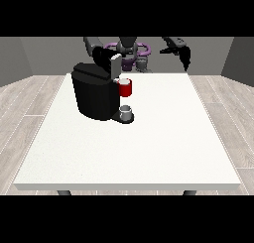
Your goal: Insert the coffee pod into the coffee machine and close the lid
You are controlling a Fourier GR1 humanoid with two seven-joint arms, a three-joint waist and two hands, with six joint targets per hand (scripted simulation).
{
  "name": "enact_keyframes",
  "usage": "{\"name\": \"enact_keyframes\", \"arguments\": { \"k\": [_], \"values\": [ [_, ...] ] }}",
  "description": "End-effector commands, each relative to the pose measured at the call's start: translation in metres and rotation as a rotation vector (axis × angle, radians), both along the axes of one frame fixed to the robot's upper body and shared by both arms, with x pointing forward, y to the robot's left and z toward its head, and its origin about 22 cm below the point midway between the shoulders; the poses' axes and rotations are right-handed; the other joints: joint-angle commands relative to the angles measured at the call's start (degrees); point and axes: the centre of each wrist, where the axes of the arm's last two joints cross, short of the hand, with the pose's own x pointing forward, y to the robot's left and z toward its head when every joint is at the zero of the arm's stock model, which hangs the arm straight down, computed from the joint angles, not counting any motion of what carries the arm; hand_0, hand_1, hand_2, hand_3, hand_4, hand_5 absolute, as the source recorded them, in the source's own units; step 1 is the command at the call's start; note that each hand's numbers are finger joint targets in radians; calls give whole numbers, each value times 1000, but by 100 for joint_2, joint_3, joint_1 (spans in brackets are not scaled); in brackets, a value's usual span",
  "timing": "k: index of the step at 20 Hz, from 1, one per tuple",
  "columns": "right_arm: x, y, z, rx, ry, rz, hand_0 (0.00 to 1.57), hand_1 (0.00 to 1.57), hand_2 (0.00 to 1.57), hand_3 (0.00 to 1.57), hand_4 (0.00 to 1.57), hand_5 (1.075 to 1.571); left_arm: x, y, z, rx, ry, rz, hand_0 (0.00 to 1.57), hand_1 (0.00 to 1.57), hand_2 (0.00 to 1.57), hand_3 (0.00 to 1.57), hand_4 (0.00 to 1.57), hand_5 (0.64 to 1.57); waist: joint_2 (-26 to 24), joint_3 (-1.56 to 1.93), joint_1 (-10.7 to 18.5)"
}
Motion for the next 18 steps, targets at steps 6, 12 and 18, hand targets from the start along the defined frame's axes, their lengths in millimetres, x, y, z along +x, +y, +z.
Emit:
{"name": "enact_keyframes", "arguments": {
  "k": [6, 12, 18],
  "values": [
    [9, 39, 32, -94, -50, 51, 0, 0, 0, 0, 125, 1571, 1, 3, -9, -10, 31, 13, 0, 0, 0, 0, 167, 1571, -112, 2, -14],
    [16, 53, 40, -85, -94, 42, 0, 0, 0, 0, 116, 1571, 9, -17, 4, -1, -61, -46, 0, 0, 0, 0, 196, 1571, 70, 2, 97],
    [0, 55, 12, -12, -78, 156, 0, 0, 0, 0, 132, 1571, -13, -15, -17, -27, -50, -62, 0, 0, 0, 0, 205, 1571, -362, 3, -72]
  ]
}}
